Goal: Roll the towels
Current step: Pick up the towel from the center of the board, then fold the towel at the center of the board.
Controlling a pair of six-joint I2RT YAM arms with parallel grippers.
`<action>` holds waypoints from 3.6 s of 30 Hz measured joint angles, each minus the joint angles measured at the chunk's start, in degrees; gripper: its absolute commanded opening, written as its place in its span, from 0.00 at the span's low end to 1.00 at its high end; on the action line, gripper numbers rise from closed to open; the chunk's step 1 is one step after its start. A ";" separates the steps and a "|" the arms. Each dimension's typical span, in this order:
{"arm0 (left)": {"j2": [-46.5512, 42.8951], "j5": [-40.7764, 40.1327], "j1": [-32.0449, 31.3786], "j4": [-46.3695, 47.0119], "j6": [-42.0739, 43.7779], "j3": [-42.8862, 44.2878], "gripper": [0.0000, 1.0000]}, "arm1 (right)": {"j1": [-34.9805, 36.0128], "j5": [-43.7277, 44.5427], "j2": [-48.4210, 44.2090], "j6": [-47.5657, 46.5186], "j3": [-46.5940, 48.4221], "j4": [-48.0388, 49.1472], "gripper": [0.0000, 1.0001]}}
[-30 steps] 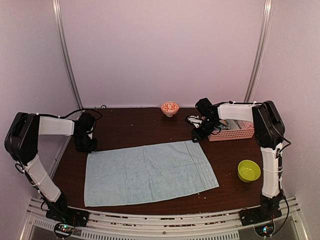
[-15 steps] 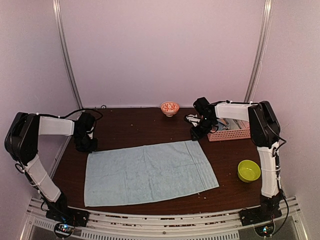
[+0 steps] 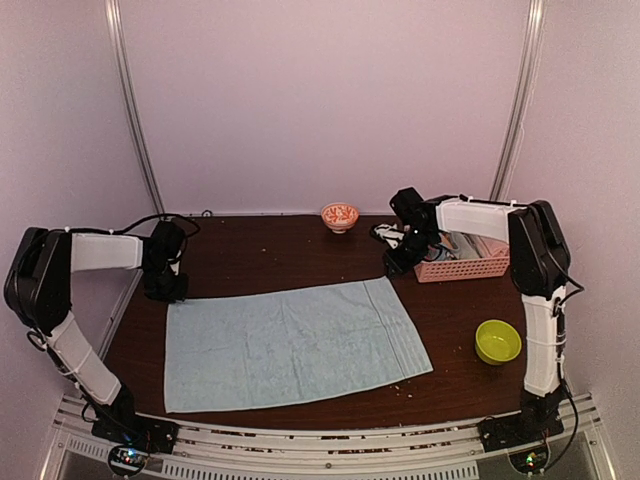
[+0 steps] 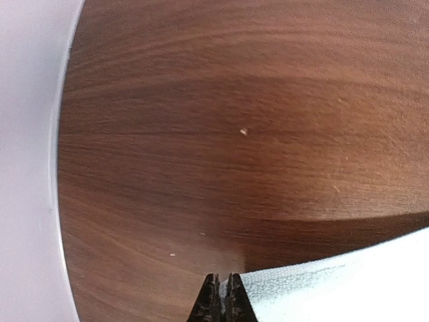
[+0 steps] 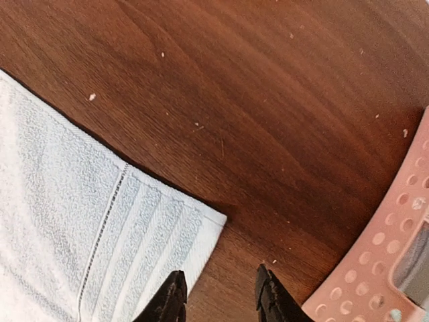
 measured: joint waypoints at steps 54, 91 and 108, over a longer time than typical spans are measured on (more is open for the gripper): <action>-0.50 3.43 1.20 -0.94 3.74 3.32 0.00 | -4.52 -5.07 9.38 0.28 16.85 -2.25 0.00; -17.31 22.27 1.20 -14.03 2.10 0.33 0.00 | -12.92 -24.72 -18.60 -15.93 -18.51 10.29 0.00; -16.90 25.99 1.20 -20.57 2.23 -2.58 0.00 | -14.45 -27.98 -22.08 -27.15 -27.87 4.57 0.00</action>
